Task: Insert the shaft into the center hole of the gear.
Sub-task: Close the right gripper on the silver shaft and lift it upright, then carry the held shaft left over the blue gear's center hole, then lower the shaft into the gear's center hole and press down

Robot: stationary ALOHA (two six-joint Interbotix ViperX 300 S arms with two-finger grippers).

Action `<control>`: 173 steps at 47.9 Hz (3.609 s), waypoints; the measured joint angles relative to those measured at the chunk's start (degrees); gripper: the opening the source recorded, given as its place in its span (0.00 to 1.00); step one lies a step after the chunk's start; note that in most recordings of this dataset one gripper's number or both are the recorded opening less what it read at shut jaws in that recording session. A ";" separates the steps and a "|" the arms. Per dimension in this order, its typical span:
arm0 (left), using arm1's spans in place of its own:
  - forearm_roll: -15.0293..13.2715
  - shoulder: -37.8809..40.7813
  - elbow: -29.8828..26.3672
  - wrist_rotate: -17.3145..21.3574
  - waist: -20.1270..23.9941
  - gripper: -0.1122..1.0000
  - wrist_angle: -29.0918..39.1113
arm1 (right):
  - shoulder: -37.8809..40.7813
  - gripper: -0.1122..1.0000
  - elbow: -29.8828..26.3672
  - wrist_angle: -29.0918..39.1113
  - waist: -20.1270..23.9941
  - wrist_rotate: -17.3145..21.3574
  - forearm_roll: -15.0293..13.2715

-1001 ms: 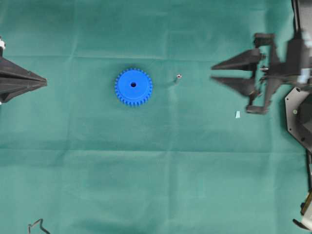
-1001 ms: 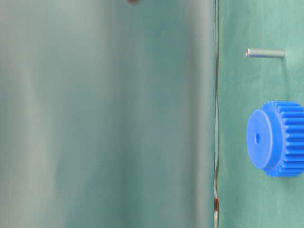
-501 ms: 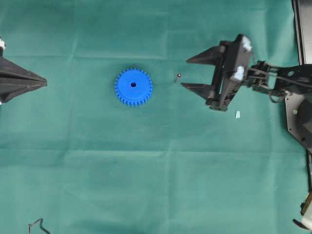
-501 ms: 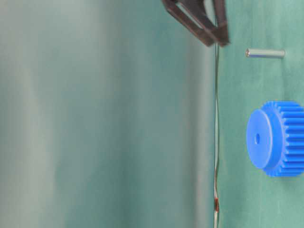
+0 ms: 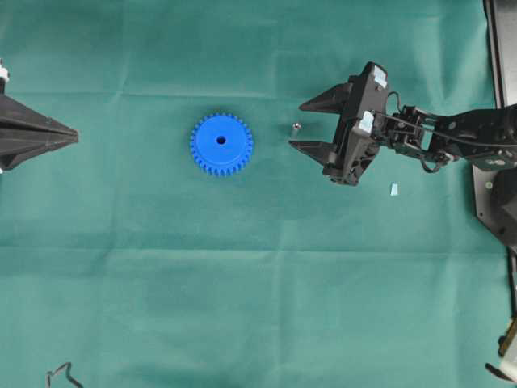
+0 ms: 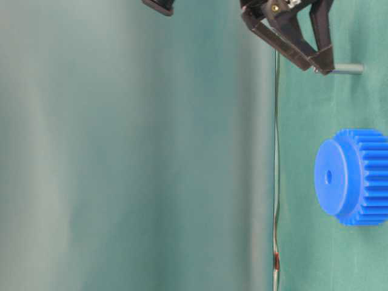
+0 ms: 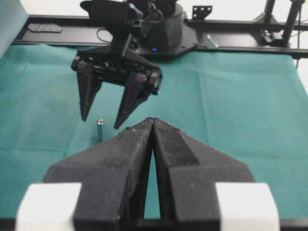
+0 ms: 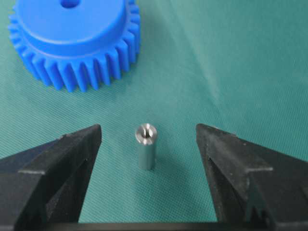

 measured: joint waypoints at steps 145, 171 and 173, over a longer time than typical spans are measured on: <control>0.00 0.00 0.00 -0.97 0.44 0.10 0.79 | 7.91 0.25 -22.41 14.24 2.99 -1.05 -2.55; 0.00 0.00 0.00 -0.97 0.44 0.10 0.79 | 8.26 0.25 -21.88 14.33 2.81 -1.05 -2.55; 0.00 0.00 0.09 -0.97 0.44 0.10 0.79 | 8.70 0.25 -21.97 14.33 2.81 -0.97 -2.55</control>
